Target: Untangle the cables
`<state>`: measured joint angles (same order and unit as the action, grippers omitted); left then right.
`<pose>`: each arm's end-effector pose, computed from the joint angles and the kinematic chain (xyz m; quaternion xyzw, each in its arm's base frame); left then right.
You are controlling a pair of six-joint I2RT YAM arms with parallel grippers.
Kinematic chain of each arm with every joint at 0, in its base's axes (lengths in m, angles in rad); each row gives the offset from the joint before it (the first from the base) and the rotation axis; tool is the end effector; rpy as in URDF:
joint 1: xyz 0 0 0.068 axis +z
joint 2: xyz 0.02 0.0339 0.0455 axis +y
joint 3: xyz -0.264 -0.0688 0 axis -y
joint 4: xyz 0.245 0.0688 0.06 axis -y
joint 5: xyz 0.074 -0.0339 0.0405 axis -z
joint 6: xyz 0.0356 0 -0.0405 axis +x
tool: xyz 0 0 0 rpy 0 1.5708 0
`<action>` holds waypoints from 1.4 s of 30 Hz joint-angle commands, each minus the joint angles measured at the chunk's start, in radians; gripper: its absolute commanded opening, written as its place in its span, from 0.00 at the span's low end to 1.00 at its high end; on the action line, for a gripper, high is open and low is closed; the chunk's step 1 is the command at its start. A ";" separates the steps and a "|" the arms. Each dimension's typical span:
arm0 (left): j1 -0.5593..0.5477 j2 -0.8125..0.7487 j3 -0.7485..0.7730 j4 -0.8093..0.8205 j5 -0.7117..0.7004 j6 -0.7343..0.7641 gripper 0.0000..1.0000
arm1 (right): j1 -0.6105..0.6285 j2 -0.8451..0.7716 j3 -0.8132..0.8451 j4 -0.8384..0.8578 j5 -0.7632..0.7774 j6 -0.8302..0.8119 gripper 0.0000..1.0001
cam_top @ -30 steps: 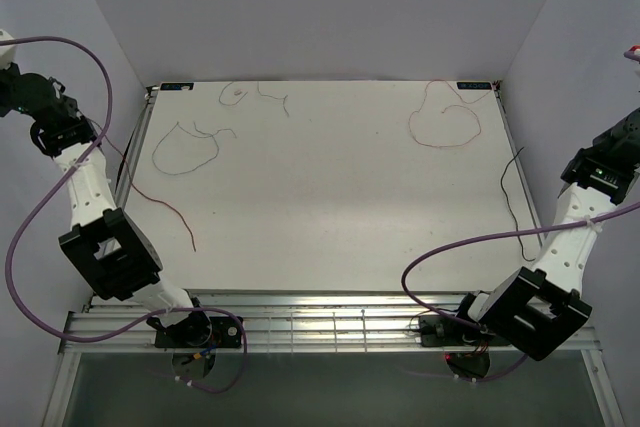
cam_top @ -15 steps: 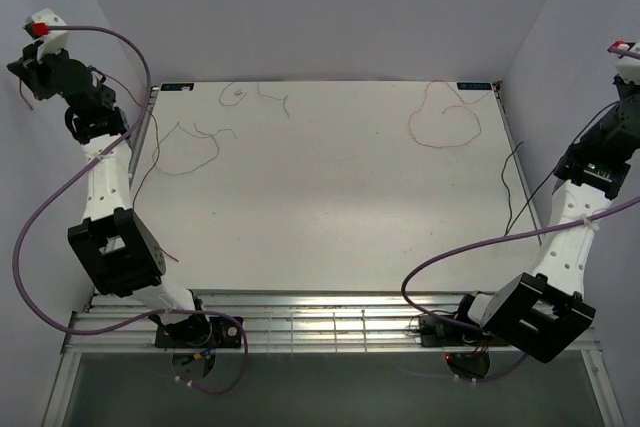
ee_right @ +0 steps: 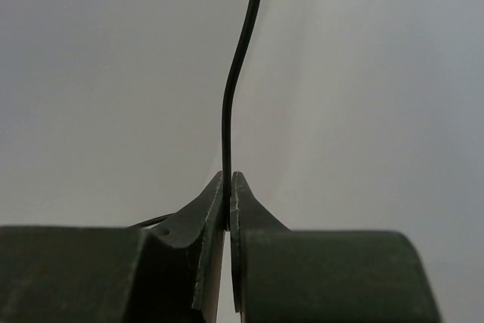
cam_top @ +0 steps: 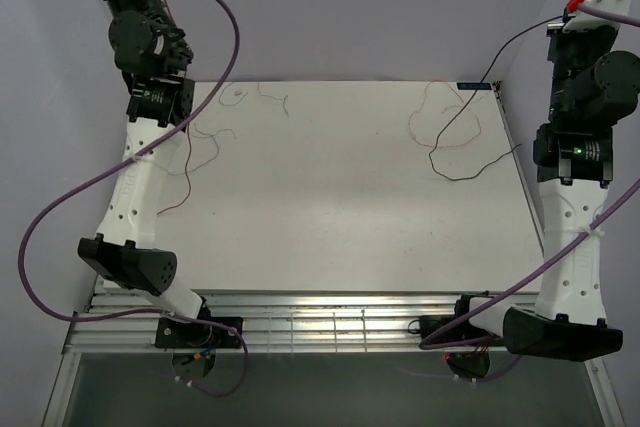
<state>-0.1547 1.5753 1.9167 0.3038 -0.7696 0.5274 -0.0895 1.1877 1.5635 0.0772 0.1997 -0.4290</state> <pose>0.3116 -0.0235 0.5759 -0.1781 0.5023 0.3183 0.7840 0.2236 -0.0272 0.5518 -0.0058 0.5343 -0.2674 0.8019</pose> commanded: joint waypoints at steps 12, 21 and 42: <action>-0.519 0.252 0.442 0.075 0.119 0.247 0.00 | 0.062 0.176 0.567 -0.128 -0.531 0.430 0.08; -0.562 0.253 0.484 0.051 0.127 0.143 0.00 | 0.083 0.256 0.581 -0.048 -0.698 0.637 0.08; -0.508 0.242 -0.366 -0.630 -0.169 -0.718 0.04 | 0.344 0.182 -0.360 0.093 -0.579 0.661 0.08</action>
<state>-0.6521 1.8515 1.4788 0.1753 -1.0874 0.2485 0.2386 1.3823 1.2968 0.0853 -0.3862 0.2039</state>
